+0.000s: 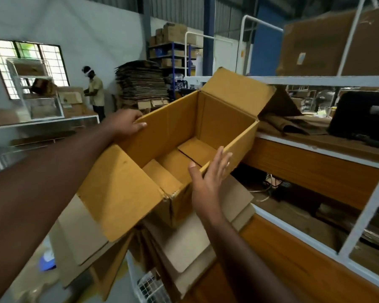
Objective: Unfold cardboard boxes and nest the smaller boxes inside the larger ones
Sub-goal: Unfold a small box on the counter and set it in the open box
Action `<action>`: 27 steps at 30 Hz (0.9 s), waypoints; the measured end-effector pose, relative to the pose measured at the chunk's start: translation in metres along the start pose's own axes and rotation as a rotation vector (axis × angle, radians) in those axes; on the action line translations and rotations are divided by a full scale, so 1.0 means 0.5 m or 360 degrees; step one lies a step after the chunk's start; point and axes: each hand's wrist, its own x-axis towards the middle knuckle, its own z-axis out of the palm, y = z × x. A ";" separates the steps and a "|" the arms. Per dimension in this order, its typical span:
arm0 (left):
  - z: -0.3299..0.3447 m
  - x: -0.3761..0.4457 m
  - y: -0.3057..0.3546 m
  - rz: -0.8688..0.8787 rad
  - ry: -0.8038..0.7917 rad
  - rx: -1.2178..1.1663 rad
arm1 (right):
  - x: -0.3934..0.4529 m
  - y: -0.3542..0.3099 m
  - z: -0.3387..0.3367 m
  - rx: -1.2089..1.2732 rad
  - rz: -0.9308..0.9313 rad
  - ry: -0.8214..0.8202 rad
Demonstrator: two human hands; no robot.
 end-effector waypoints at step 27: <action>0.213 0.377 -0.422 0.0101 -0.0443 -0.0194 | 0.166 0.177 0.472 -0.0441 0.0001 0.0085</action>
